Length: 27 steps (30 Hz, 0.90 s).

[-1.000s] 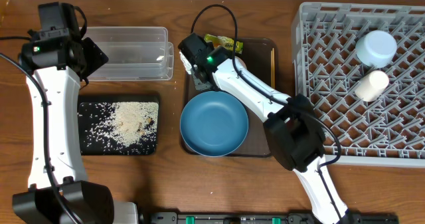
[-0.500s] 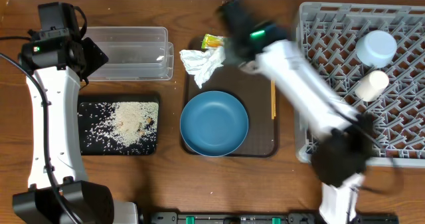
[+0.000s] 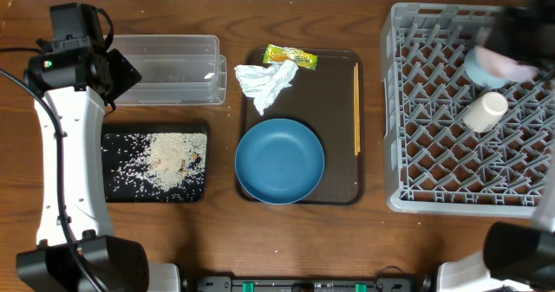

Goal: Sort waste into correct bins and load items into the dishwasher rack
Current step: 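Grasp the pink bowl with the right gripper and carry it to the rack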

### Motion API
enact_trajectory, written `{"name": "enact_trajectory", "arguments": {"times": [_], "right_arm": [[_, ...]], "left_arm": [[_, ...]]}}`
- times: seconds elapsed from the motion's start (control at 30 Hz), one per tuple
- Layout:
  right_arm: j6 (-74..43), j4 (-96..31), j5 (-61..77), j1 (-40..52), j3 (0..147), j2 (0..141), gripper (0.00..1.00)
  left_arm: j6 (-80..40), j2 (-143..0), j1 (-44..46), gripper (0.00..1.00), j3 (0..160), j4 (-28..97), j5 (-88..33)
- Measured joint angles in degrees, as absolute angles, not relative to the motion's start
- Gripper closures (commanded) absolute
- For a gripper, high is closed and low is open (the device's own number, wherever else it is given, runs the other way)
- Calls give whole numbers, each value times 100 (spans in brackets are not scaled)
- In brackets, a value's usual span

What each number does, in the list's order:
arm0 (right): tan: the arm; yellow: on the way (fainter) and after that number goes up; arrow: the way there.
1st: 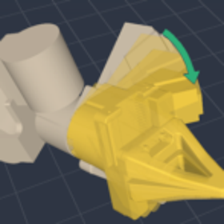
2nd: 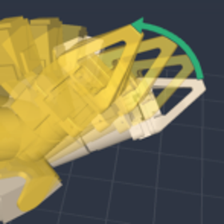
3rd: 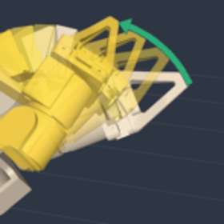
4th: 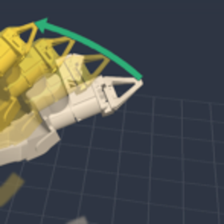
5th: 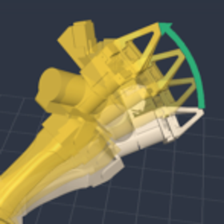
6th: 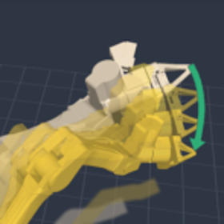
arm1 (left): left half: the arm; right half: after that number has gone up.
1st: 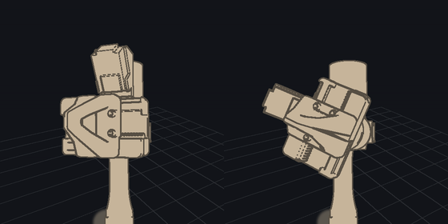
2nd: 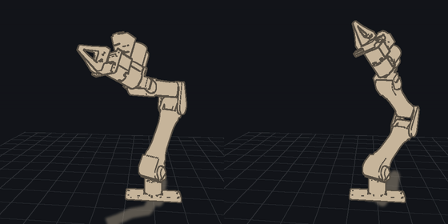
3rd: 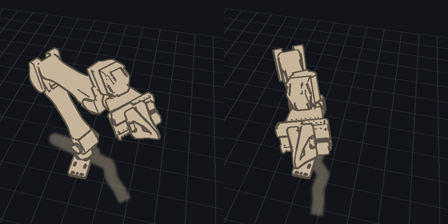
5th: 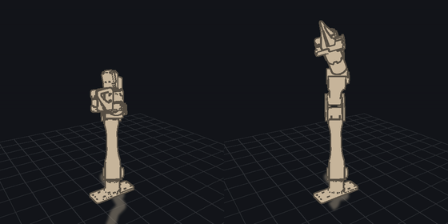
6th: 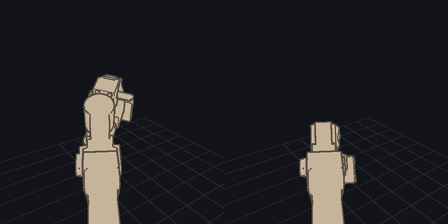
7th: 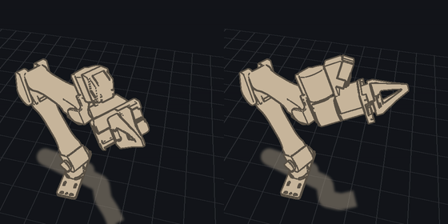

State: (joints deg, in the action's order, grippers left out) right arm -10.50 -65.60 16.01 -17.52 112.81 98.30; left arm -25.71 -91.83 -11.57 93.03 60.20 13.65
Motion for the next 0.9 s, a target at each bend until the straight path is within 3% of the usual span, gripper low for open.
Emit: {"name": "enact_trajectory", "arguments": {"times": [0.23,0.5,0.7,0.9], "right_arm": [[-561,-5789,3785,-3358,10562,10068,99],[-617,-2956,6429,-4134,9072,10414,99],[-1546,-1507,7293,-4305,8628,10973,99],[-2235,-1192,7513,-4456,8580,11607,99]], "left_arm": [[-2571,-9183,-1157,5,9303,6020,1365],[-2571,-9183,-1157,5,9303,6020,1365],[-2571,-9183,-1157,5,9303,6020,1365],[-2571,-9183,-1157,5,9303,6020,1365]]}}
